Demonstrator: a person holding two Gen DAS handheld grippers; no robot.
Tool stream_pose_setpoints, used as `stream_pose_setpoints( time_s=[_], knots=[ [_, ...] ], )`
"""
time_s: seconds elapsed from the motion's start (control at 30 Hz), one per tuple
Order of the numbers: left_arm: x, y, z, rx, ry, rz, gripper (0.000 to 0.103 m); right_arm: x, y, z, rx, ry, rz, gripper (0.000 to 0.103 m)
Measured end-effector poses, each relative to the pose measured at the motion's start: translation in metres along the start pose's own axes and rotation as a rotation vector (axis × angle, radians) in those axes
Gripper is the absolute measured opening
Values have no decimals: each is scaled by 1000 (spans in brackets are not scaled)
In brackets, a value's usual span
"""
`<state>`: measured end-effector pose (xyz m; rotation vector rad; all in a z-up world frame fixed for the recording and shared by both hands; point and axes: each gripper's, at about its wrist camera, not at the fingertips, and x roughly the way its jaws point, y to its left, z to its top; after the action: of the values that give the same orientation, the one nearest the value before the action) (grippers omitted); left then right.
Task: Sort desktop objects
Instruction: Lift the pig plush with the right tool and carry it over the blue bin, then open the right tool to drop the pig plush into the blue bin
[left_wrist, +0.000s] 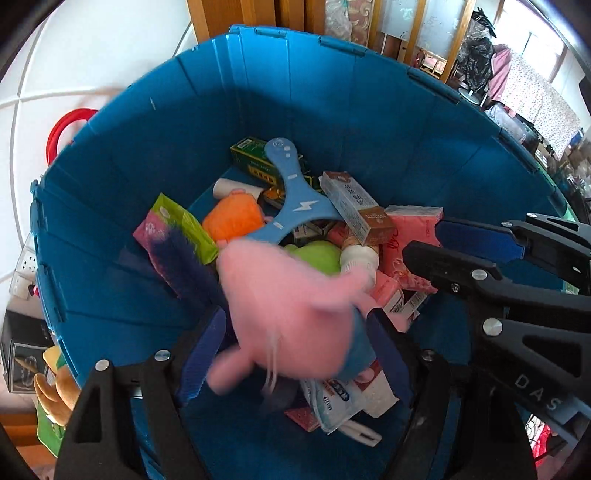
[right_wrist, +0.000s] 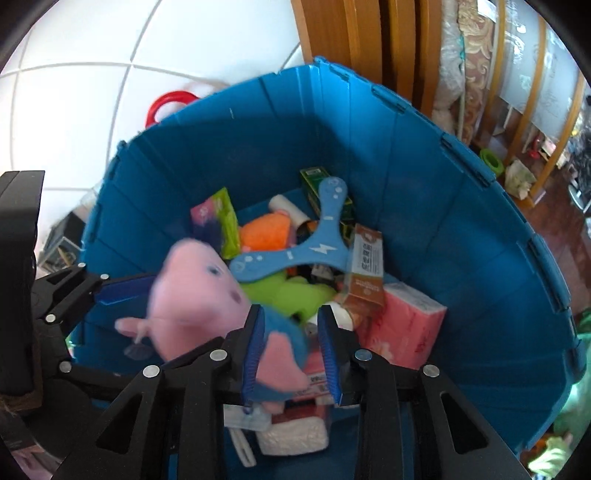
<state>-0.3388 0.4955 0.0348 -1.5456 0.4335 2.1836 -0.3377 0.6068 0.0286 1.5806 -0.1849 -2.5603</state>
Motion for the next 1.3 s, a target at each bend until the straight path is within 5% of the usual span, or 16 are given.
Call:
stream_pose_setpoints(
  time_s=[0.23, 0.4, 0.67, 0.97, 1.3],
  knots=[
    [-15, -1, -11, 0, -2, 14, 78, 7, -4, -6, -14, 45, -54, 30],
    [-29, 7, -21, 13, -38, 0, 78, 1, -1, -16, -28, 53, -115, 68],
    [-67, 13, -54, 17, -138, 23, 78, -35, 20, -32, -56, -15, -175, 85],
    [-110, 34, -106, -28, -238, 27, 78, -70, 60, -55, -88, -67, -200, 85],
    [-139, 78, -176, -144, -389, 118, 78, -87, 128, -88, -150, -129, -159, 92]
  ],
)
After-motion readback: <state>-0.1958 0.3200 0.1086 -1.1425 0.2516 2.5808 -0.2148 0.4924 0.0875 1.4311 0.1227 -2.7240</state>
